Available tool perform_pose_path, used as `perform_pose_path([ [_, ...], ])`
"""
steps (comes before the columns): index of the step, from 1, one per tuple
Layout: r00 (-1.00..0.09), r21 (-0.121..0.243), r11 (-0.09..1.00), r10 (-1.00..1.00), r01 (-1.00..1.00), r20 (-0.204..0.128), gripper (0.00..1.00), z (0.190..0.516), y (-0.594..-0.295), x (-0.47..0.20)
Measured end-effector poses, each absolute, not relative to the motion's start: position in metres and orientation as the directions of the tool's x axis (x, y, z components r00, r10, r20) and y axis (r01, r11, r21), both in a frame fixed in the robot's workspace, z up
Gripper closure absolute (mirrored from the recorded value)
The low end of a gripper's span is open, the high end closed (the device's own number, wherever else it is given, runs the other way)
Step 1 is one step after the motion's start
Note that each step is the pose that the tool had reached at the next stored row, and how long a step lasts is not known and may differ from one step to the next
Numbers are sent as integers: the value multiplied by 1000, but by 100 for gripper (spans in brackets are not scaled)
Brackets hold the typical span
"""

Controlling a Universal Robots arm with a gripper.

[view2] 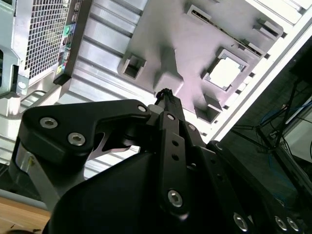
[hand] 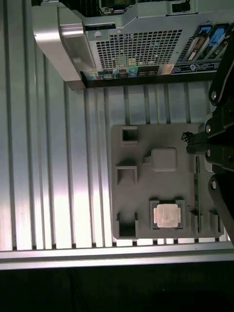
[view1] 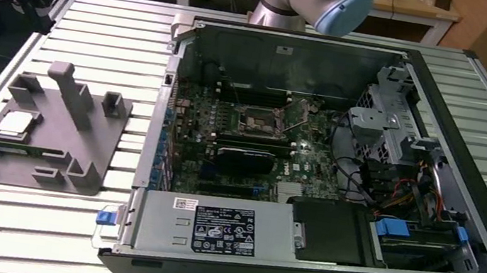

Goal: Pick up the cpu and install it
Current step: 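Reach for the cpu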

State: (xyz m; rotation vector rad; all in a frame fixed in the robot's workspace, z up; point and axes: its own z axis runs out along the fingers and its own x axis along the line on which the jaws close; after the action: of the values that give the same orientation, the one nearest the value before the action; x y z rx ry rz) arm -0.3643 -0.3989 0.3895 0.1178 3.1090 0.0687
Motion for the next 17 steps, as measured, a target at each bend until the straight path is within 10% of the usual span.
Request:
perform_pose_path([
  [17,-997,45,996,76,75,-28,89,371,-399,-389],
])
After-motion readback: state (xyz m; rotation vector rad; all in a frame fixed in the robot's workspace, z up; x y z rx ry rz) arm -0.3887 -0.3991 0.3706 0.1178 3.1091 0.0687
